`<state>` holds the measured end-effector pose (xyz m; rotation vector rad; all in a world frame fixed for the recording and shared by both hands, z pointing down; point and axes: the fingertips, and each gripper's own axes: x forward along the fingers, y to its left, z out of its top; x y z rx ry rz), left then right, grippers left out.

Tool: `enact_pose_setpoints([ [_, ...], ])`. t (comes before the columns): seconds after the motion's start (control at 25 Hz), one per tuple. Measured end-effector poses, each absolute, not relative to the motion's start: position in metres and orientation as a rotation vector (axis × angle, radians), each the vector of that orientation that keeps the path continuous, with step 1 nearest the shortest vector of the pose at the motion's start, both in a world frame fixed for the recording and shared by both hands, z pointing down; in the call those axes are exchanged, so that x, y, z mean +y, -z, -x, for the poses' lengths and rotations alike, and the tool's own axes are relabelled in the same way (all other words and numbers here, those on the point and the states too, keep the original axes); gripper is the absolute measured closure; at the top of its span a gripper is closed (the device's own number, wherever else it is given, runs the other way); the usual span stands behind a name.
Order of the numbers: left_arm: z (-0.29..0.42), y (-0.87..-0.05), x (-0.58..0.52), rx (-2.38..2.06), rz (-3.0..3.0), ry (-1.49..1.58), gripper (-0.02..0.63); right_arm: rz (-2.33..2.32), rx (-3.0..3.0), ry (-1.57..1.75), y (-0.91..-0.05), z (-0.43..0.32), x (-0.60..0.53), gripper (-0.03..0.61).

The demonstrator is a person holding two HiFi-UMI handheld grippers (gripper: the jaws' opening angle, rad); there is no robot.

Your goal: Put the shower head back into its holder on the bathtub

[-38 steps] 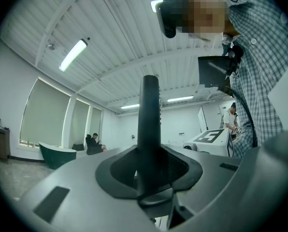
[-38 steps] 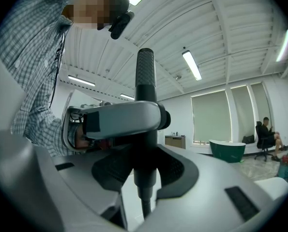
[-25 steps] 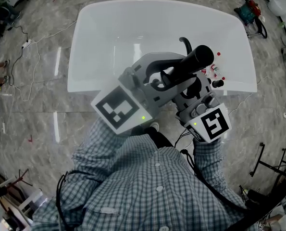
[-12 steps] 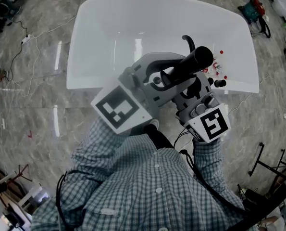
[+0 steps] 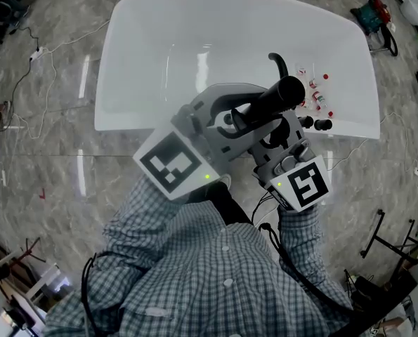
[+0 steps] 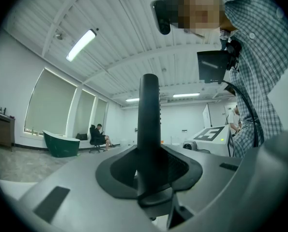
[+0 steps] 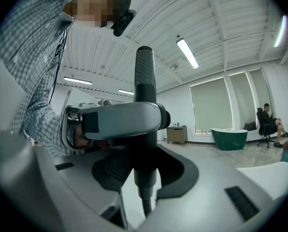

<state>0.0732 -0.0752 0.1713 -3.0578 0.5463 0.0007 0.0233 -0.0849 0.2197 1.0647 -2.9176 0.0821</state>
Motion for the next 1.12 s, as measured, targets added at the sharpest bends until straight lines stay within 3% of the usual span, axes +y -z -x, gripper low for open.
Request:
enact_pose_setpoints([
  [1.12, -0.079, -0.24, -0.093, 0.537, 3.118, 0.103, 0.48, -1.113, -2.908, -0.153, -0.278, -0.028, -0.104, 0.446],
])
